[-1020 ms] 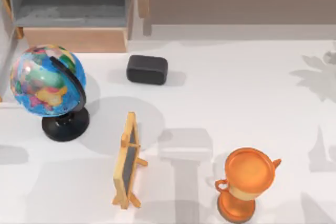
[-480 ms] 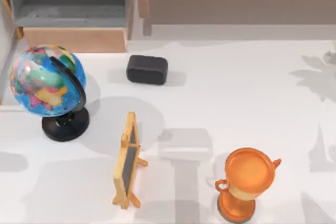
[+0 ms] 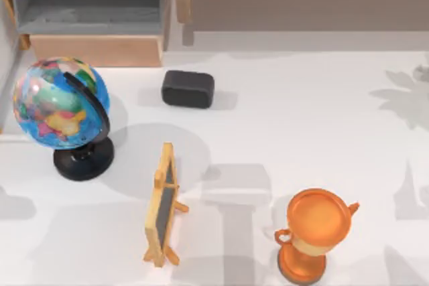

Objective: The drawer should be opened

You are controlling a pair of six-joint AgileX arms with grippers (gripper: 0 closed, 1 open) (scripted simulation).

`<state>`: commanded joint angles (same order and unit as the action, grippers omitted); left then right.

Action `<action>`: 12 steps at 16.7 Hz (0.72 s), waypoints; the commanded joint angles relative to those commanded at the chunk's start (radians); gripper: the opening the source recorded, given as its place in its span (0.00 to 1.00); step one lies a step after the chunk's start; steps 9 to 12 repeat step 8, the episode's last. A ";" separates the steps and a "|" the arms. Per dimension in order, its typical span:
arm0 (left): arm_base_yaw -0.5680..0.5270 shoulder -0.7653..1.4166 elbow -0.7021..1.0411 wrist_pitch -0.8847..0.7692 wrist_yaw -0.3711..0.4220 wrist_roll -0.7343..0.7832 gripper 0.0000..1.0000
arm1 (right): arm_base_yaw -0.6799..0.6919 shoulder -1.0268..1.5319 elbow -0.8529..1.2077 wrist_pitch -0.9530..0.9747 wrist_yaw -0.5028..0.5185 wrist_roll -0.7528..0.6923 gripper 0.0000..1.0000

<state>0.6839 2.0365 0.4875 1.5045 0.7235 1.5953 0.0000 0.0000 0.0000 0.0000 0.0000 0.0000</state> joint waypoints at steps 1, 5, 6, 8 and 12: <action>0.000 0.000 0.000 0.000 0.000 0.000 0.90 | 0.000 0.000 0.000 0.000 0.000 0.000 1.00; 0.000 0.000 0.000 0.000 0.000 0.000 1.00 | 0.000 0.000 0.000 0.000 0.000 0.000 1.00; 0.000 0.000 0.000 0.000 0.000 0.000 1.00 | 0.000 0.000 0.000 0.000 0.000 0.000 1.00; 0.000 0.000 0.000 0.000 0.000 0.000 1.00 | 0.000 0.000 0.000 0.000 0.000 0.000 1.00; 0.000 0.000 0.000 0.000 0.000 0.000 1.00 | 0.000 0.000 0.000 0.000 0.000 0.000 1.00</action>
